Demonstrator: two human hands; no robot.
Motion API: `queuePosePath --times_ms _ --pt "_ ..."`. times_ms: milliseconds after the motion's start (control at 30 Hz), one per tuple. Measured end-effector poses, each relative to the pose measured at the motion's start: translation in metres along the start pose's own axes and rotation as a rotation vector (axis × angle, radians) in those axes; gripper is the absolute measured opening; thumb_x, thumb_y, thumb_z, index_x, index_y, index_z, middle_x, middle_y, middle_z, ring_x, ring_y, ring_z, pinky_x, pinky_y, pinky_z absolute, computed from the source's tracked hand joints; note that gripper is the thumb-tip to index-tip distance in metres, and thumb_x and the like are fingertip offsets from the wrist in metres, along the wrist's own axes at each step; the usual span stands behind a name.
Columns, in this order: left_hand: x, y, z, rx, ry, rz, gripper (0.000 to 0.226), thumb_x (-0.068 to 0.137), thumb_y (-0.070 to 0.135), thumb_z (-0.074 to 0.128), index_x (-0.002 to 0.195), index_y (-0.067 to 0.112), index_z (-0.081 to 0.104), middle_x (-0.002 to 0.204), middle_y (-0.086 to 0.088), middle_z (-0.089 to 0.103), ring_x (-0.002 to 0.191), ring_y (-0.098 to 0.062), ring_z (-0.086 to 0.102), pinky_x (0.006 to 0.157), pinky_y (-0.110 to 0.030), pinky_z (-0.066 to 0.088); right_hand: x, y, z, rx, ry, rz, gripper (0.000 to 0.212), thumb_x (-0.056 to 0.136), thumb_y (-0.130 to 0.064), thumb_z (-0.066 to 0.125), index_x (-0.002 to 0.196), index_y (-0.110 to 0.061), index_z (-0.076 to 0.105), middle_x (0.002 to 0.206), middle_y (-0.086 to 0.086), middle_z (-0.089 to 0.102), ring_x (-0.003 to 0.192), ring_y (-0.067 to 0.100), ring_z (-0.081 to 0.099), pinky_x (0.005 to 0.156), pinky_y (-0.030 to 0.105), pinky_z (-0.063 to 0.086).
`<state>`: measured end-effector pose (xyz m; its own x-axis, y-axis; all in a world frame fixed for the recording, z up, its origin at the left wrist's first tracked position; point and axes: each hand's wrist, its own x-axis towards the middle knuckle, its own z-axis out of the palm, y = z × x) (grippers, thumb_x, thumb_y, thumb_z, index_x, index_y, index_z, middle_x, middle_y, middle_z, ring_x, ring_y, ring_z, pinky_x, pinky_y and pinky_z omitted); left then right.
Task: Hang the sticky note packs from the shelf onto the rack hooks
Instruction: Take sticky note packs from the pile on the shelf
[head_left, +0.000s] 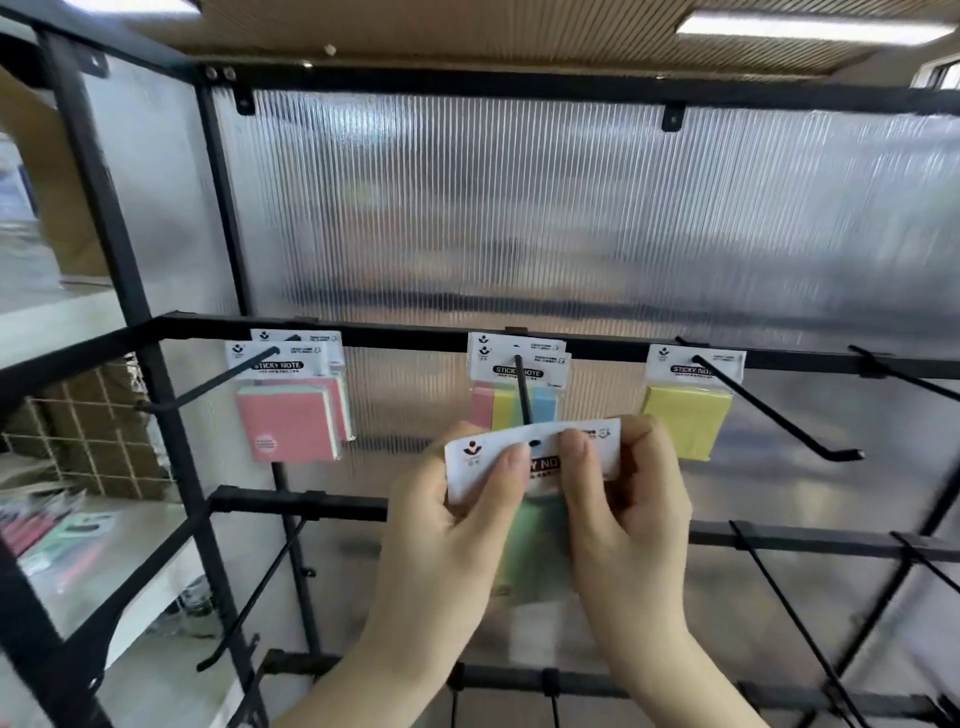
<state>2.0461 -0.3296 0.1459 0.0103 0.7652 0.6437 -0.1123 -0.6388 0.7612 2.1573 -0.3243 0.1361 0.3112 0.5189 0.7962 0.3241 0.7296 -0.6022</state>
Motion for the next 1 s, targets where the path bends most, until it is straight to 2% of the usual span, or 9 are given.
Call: queuePosePath --times_ms 200,400,500,567,633,667,733,867,1000 --pt "0.006 -0.007 0.001 -0.044 -0.015 -0.038 0.014 0.084 0.036 0.063 0.081 0.023 0.067 0.066 0.008 0.064 0.064 -0.002 0.058 0.060 -0.013 0.045 0.004 0.004 -0.004 0.041 -0.057 0.081 0.020 0.087 -0.036 0.058 0.078 -0.019 0.052 0.070 -0.012 0.061 0.060 -0.002 0.054 0.054 0.008 0.040" --pt "0.014 -0.026 0.000 -0.046 0.019 -0.068 0.016 0.083 0.041 0.062 0.077 0.026 0.063 0.063 0.011 0.063 0.057 0.000 0.057 0.054 -0.009 0.042 0.010 0.019 -0.002 0.037 -0.117 0.133 0.020 0.090 -0.029 0.057 0.073 -0.021 0.048 0.063 -0.018 0.056 0.057 -0.005 0.048 0.053 0.007 0.035" --pt "0.022 -0.043 -0.002 0.054 0.079 -0.070 0.041 0.072 0.061 0.063 0.095 0.028 0.056 0.087 0.012 0.067 0.083 0.001 0.063 0.070 -0.009 0.045 0.013 0.036 0.001 0.037 -0.103 0.184 0.026 0.088 -0.045 0.060 0.085 -0.021 0.052 0.076 -0.018 0.063 0.067 -0.003 0.058 0.060 0.009 0.041" --pt "0.032 -0.060 -0.005 0.133 0.170 -0.080 0.058 0.067 0.066 0.063 0.105 0.024 0.052 0.103 0.006 0.064 0.100 -0.008 0.060 0.084 -0.019 0.046 0.017 0.050 0.002 0.027 -0.071 0.234 0.035 0.079 -0.053 0.059 0.092 -0.022 0.052 0.083 -0.011 0.064 0.076 0.004 0.062 0.066 0.016 0.045" --pt "0.043 -0.074 -0.007 0.246 0.212 -0.079 0.063 0.070 0.066 0.062 0.112 0.021 0.048 0.116 0.001 0.055 0.112 -0.012 0.052 0.095 -0.022 0.041 0.022 0.066 0.002 -0.013 -0.066 0.288 0.035 0.079 -0.049 0.062 0.098 -0.023 0.050 0.088 -0.005 0.060 0.081 0.014 0.061 0.071 0.021 0.045" --pt "0.049 -0.081 -0.008 0.291 0.218 -0.080 0.063 0.074 0.066 0.062 0.114 0.021 0.046 0.119 0.002 0.052 0.115 -0.011 0.048 0.096 -0.017 0.036 0.025 0.074 0.001 -0.034 -0.069 0.313 0.030 0.082 -0.043 0.064 0.100 -0.025 0.049 0.091 -0.001 0.058 0.083 0.016 0.059 0.072 0.020 0.045" --pt "0.060 -0.091 -0.009 0.335 0.207 -0.114 0.064 0.075 0.062 0.057 0.119 0.018 0.044 0.121 0.003 0.048 0.116 -0.009 0.045 0.091 -0.007 0.031 0.030 0.087 0.000 -0.069 -0.080 0.355 0.029 0.083 -0.036 0.067 0.102 -0.027 0.046 0.094 0.002 0.055 0.085 0.015 0.056 0.072 0.015 0.045" --pt "0.075 -0.113 -0.008 0.389 0.159 -0.205 0.070 0.074 0.060 0.050 0.124 0.011 0.044 0.122 0.000 0.049 0.113 -0.009 0.044 0.089 -0.016 0.031 0.035 0.105 0.001 -0.108 -0.097 0.449 0.035 0.085 -0.036 0.066 0.108 -0.019 0.046 0.095 0.003 0.054 0.086 0.016 0.055 0.068 0.018 0.046" --pt "0.081 -0.125 -0.005 0.436 0.130 -0.277 0.060 0.079 0.063 0.046 0.114 0.013 0.044 0.107 0.000 0.051 0.100 -0.013 0.052 0.069 -0.012 0.036 0.037 0.118 0.001 -0.179 -0.170 0.490 0.029 0.090 -0.036 0.062 0.106 -0.016 0.049 0.095 -0.001 0.057 0.085 0.013 0.057 0.067 0.018 0.045"
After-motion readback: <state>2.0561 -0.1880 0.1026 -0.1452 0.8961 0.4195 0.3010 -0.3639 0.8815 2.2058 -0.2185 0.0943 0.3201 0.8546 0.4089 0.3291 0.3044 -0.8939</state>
